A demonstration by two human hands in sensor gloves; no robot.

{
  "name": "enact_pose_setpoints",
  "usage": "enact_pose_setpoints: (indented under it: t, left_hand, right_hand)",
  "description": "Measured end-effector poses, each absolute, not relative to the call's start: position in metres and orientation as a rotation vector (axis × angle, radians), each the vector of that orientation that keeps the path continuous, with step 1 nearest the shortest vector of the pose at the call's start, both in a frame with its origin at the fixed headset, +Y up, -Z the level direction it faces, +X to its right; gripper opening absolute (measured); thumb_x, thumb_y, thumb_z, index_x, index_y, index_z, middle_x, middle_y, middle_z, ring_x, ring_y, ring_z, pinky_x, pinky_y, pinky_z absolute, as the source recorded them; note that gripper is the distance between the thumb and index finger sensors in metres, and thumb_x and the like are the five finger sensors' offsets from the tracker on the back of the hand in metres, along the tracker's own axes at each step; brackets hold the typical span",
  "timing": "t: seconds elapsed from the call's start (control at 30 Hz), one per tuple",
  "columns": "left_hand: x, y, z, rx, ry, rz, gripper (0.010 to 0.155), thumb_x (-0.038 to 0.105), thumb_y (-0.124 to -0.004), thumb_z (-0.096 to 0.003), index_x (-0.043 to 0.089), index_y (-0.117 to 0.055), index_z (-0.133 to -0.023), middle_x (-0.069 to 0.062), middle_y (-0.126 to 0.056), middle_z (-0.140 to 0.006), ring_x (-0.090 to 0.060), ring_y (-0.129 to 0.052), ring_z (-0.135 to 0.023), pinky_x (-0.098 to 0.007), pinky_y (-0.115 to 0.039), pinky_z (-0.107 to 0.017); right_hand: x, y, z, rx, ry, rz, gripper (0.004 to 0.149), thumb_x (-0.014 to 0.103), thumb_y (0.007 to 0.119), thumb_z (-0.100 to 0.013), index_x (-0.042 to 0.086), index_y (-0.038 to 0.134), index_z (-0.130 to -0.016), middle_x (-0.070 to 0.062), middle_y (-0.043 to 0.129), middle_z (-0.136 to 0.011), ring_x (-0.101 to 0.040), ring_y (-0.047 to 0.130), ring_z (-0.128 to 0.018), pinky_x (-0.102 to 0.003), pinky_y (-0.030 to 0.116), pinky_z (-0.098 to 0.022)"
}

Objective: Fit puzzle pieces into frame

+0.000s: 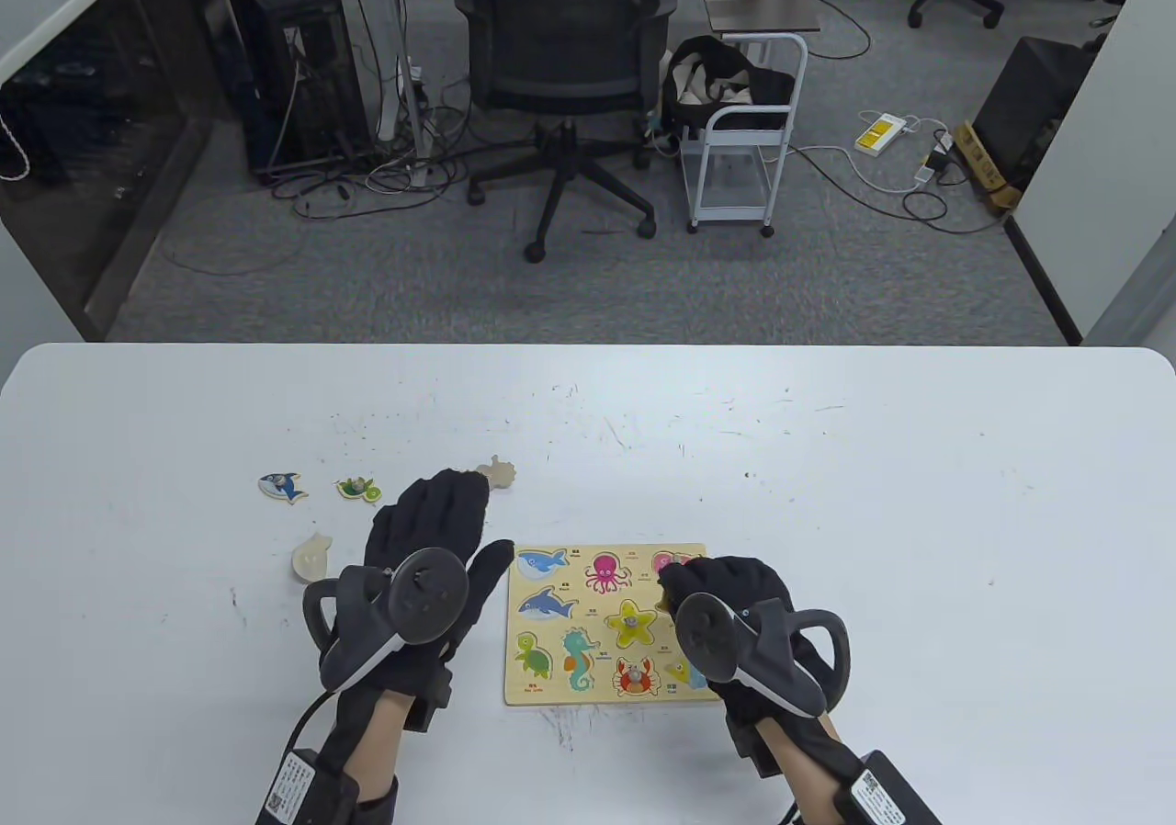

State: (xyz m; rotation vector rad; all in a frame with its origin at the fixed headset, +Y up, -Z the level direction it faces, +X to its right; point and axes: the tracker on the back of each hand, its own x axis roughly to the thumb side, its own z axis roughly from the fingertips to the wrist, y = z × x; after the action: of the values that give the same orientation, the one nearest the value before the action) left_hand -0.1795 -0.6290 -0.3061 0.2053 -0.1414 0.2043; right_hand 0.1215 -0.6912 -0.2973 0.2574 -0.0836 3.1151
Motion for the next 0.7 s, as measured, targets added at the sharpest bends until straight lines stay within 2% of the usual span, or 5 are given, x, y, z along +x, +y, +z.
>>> enact_pose_setpoints:
  t: [0.2,0.37,0.7]
  left_hand:
    - [-0.182,-0.63,-0.308,0.196,-0.13,0.204,0.076,0.065,-0.065,-0.0543,0.03,-0.046,-0.119,-0.006,-0.058,-0.126,-0.035,-0.059,-0.115,-0.059,-0.053,-0.083]
    - [-0.181,-0.63,-0.308,0.186,-0.134,0.191,0.076,0.065,-0.064,-0.0543,0.03,-0.045,-0.119,-0.006,-0.058,-0.126,-0.035,-0.06,-0.115,-0.059,-0.054,-0.083]
    - [-0.179,-0.632,-0.308,0.171,-0.142,0.182,0.076,0.065,-0.064,-0.0543,0.03,-0.046,-0.119,-0.006,-0.059,-0.126,-0.035,-0.061,-0.114,-0.059,-0.055,-0.083]
  right_hand:
    - [0.121,-0.72,-0.291,0.287,0.067,3.252,0.043,0.039,0.09,-0.041,0.038,0.082,-0.083,0.011,0.091,-0.086,-0.019,0.089,-0.081,-0.047,0.068,-0.071]
    - [0.118,-0.738,-0.288,0.309,0.104,3.3,0.043,0.039,0.09,-0.041,0.039,0.082,-0.083,0.011,0.091,-0.085,-0.018,0.09,-0.081,-0.047,0.068,-0.071]
    - [0.113,-0.754,-0.287,0.326,0.138,3.334,0.043,0.041,0.09,-0.041,0.039,0.082,-0.083,0.011,0.091,-0.084,-0.017,0.09,-0.08,-0.047,0.069,-0.071]
